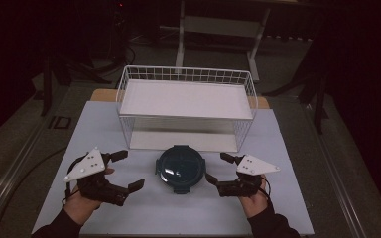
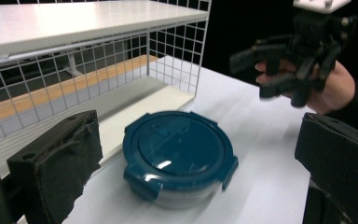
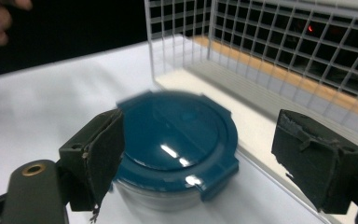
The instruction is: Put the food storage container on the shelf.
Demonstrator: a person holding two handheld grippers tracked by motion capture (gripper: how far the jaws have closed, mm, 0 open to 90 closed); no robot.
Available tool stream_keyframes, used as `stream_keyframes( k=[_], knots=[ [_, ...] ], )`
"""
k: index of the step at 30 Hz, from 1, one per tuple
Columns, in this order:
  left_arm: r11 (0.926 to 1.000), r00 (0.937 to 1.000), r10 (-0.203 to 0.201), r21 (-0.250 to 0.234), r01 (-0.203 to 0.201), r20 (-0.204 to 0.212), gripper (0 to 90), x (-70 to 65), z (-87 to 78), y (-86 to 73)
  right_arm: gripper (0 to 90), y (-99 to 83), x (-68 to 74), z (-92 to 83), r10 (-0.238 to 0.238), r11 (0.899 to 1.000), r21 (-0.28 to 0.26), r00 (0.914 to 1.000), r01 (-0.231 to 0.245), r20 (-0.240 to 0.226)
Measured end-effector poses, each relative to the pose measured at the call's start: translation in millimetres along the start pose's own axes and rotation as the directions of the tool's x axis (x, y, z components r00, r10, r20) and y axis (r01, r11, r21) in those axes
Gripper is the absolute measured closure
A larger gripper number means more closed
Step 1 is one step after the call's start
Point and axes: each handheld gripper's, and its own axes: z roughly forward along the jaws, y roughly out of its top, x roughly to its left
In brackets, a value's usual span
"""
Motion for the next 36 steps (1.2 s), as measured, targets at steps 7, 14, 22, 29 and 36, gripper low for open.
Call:
stream_keyframes(
  k=[7, 14, 22, 29, 36],
  knots=[
    [0.996, 0.9986, -0.051, 0.074, 0.051, 0.01, 0.1, 9.3, 27.8, 9.2, 15.6, -3.2, -4.9, 4.9, 0.041, 0.998, 0.047, 0.9982, -0.043, 0.044],
    [0.9765, 0.9905, -0.137, 0.169, 0.133, 0.012, 0.1, 25.3, 57.6, 1.8, 11.0, 1.4, -6.1, 1.1, 0.05, 0.999, -0.003, 0.9981, -0.05, 0.037],
    [0.9179, 0.9405, -0.337, 0.207, 0.339, -0.047, 0.2, 50.8, 76.3, -11.5, 9.6, 0.9, -9.0, 7.3, 0.109, 0.994, 0.011, 0.9921, -0.11, 0.062],
    [0.8334, 0.8815, -0.466, 0.297, 0.466, -0.075, 0.2, 66.0, 89.0, -22.6, 9.5, -1.5, -9.2, 10.4, 0.143, 0.989, 0.027, 0.9889, -0.144, 0.041],
    [0.74, 0.8207, -0.553, 0.368, 0.563, -0.143, 0.3, 69.2, 99.8, -33.0, 9.6, -3.6, -5.2, 11.4, 0.148, 0.988, 0.043, 0.9886, -0.149, 0.029]
  ],
)
